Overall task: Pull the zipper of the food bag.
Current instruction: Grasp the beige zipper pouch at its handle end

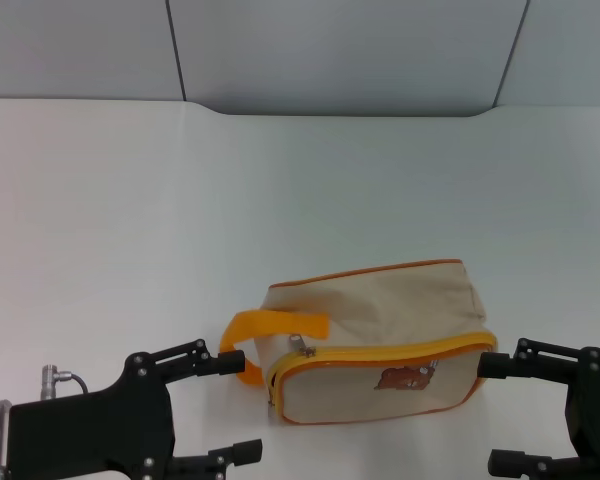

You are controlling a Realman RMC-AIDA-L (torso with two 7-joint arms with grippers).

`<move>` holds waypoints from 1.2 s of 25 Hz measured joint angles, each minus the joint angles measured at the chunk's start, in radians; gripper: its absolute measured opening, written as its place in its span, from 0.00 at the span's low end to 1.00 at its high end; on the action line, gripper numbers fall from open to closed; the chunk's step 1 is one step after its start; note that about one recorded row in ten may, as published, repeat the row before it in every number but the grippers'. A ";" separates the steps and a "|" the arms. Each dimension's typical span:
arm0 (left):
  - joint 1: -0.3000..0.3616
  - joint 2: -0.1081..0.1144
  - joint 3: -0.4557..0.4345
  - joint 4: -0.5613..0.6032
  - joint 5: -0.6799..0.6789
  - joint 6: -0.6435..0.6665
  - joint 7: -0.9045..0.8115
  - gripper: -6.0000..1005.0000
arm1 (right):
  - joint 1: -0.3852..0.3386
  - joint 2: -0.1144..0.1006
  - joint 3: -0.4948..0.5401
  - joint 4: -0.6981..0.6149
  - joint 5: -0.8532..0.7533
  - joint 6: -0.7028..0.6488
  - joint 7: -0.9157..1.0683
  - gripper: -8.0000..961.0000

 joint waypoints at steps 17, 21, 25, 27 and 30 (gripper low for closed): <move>-0.001 -0.009 -0.006 -0.315 -0.108 -0.169 0.376 0.79 | 0.011 0.015 0.002 -0.004 0.001 0.024 0.000 0.87; -0.020 -0.010 -0.006 -0.475 -0.200 -0.209 0.547 0.79 | 0.013 0.015 0.002 -0.003 0.001 0.024 0.000 0.88; -0.069 -0.011 -0.062 -0.679 -0.268 -0.275 0.735 0.79 | 0.020 0.018 0.002 0.001 0.001 0.032 0.000 0.87; -0.079 -0.011 -0.094 -0.718 -0.269 -0.290 0.781 0.79 | 0.021 0.019 0.002 0.002 0.001 0.036 0.000 0.87; -0.100 -0.011 -0.172 -0.809 -0.263 -0.324 0.891 0.79 | 0.022 0.021 0.002 0.003 0.001 0.045 0.000 0.87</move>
